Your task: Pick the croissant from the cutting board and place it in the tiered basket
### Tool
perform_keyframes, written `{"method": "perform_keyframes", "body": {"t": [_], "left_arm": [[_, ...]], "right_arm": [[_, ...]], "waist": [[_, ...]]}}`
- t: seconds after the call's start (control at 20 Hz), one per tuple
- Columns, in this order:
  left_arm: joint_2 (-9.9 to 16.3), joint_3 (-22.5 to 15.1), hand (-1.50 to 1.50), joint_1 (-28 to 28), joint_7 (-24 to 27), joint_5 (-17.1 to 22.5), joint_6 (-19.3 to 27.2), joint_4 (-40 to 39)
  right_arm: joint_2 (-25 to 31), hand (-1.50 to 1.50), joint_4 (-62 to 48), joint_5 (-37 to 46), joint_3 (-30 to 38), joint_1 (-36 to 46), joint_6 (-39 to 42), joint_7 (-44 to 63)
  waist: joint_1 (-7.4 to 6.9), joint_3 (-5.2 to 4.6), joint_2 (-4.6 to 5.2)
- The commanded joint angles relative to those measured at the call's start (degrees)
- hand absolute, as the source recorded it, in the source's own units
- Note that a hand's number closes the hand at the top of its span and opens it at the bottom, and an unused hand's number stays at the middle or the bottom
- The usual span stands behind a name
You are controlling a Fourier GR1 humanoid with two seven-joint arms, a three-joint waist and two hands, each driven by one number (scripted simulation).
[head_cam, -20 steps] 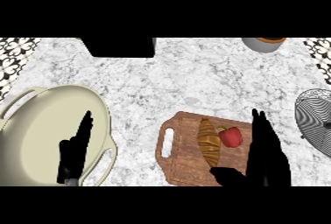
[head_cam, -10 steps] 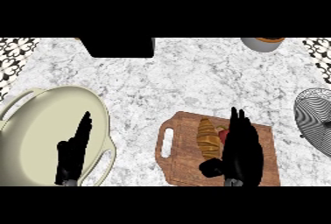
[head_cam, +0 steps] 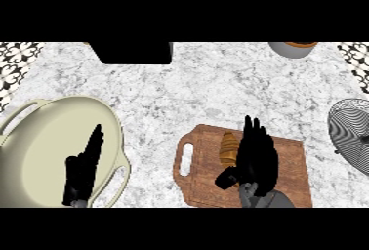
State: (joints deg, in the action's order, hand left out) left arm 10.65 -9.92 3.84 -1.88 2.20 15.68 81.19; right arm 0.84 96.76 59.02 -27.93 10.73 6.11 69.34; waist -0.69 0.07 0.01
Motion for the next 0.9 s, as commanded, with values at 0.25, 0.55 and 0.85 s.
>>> {"method": "perform_keyframes", "body": {"t": [0.25,0.55,0.85], "left_arm": [[0.6,0.8,0.0,-0.2,0.2,-0.1,-1.3,-1.4],[-0.2,0.6,0.0,1.7,0.3,-1.1,0.2,0.3],[0.3,0.3,0.0,2.1,-0.6,-0.6,-1.4,1.8]], "right_arm": [[-0.8,-1.5,-6.7,-6.1,2.3,5.4,3.8,14.0],[-0.8,-1.5,-9.9,-7.4,2.9,4.7,2.0,11.9],[-0.8,-1.5,-16.3,-10.4,4.5,7.2,0.3,11.4]], "waist": [[0.01,-0.11,0.1],[0.14,-0.08,0.0],[-0.32,-0.06,0.08]]}}
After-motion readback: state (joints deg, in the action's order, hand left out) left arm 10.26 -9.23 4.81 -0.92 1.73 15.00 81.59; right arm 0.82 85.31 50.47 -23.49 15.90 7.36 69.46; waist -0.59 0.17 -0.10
